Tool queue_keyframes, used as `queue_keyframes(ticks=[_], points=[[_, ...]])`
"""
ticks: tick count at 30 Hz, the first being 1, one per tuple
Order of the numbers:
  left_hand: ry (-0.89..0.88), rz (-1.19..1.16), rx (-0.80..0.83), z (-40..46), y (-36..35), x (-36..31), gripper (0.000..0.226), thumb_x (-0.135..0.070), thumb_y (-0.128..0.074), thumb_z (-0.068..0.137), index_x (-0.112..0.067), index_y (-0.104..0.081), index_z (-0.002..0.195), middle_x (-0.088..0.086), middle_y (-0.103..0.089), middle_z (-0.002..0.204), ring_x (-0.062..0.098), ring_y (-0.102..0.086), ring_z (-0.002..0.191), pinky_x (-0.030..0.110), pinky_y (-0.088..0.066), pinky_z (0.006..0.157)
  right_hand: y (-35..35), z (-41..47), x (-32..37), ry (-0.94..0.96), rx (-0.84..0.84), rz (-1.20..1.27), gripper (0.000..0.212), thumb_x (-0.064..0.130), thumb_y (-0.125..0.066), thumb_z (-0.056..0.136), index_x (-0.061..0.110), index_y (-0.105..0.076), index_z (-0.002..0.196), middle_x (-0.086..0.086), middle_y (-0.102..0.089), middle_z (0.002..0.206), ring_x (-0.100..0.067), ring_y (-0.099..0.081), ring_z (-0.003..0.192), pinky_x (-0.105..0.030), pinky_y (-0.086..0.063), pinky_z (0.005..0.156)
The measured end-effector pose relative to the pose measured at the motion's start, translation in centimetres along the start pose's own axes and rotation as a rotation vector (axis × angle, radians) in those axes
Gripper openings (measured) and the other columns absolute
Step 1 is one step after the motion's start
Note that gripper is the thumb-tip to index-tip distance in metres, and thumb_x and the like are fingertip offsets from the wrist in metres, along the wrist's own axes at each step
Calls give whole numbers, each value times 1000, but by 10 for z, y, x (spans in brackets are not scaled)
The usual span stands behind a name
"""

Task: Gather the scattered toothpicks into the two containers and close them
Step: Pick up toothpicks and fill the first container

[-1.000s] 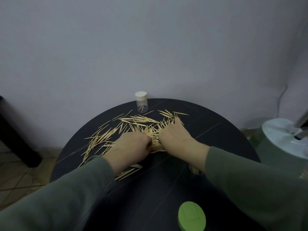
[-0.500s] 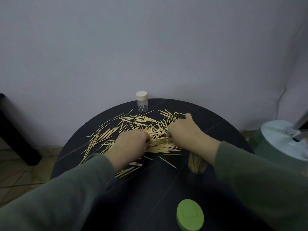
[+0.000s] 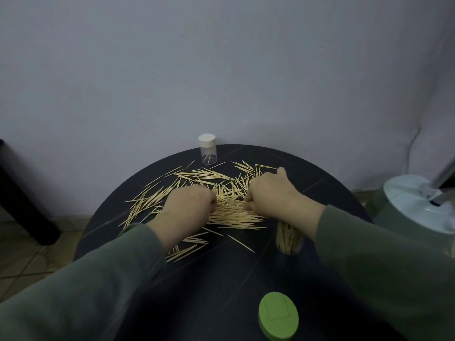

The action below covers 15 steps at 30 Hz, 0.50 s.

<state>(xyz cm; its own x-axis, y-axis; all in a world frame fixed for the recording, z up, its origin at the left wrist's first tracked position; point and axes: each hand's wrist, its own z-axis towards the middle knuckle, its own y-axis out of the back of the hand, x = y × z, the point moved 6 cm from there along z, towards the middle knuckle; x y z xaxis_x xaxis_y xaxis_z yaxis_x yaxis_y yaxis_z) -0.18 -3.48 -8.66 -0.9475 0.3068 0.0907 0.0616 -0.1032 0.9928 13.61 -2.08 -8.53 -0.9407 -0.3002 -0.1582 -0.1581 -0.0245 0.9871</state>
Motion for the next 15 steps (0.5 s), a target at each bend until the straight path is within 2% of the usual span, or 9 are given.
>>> queue_keyframes(ticks=[6,12,15], points=[[-10,13,22,0,-5,-6,23,-29,-52,99,-32,-66,117,-6,-64,112,13,-63,97,27,-52,73,-2,-5,4,39,25,6,28,43,-56,94,24,-69,109,5,-67,98,-17,-61,99,-51,-22,108],[33,-46,-77,-4,2,-7,24,-33,-49,99,-33,-68,113,-9,-66,110,13,-62,97,29,-54,74,1,-10,0,35,57,109,26,40,-52,97,24,-70,108,6,-67,97,-15,-60,97,-51,-21,109],[52,-30,-98,-5,2,-10,20,-27,-51,98,-28,-69,105,-8,-64,104,14,-62,92,28,-52,70,3,-12,-2,28,47,99,26,39,-50,98,23,-69,105,6,-66,95,-16,-60,95,-50,-22,109]])
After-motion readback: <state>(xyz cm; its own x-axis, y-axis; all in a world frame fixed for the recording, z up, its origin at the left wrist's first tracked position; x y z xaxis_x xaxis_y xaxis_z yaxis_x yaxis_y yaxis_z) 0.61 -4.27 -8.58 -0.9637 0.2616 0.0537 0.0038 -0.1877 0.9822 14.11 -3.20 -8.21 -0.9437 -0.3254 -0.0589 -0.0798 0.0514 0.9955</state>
